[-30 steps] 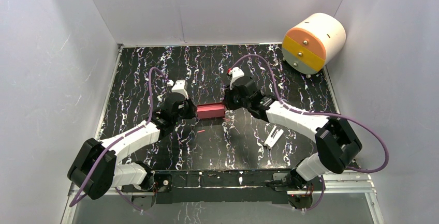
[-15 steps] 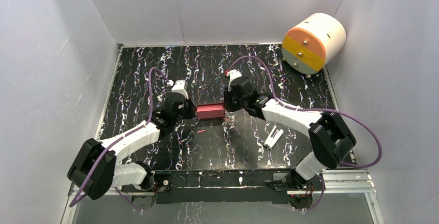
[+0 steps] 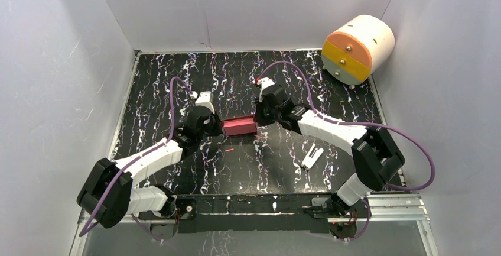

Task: Fold the paper box

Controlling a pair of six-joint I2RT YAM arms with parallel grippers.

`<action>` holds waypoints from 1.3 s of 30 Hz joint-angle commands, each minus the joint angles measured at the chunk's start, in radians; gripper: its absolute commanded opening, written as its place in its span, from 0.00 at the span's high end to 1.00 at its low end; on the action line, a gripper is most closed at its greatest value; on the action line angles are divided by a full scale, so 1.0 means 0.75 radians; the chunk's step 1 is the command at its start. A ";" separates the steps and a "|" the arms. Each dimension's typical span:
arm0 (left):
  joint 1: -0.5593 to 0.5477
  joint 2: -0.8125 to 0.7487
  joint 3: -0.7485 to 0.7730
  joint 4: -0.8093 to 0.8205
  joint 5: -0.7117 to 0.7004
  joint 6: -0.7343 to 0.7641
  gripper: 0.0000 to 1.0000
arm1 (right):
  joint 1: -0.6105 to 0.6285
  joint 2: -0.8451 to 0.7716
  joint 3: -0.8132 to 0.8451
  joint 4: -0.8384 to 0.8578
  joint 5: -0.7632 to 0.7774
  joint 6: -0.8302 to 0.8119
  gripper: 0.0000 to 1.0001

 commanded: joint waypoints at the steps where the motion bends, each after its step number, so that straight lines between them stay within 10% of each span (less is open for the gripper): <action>1: -0.032 0.015 -0.010 -0.153 -0.023 0.037 1.00 | 0.000 -0.016 0.102 0.028 -0.047 0.080 1.00; 17: -0.083 0.026 0.050 -0.231 -0.113 0.059 1.00 | -0.020 0.121 0.274 -0.208 -0.117 0.087 1.00; 39: -0.088 0.018 -0.006 -0.179 -0.083 0.010 1.00 | 0.001 0.129 -0.116 0.133 0.089 -0.125 1.00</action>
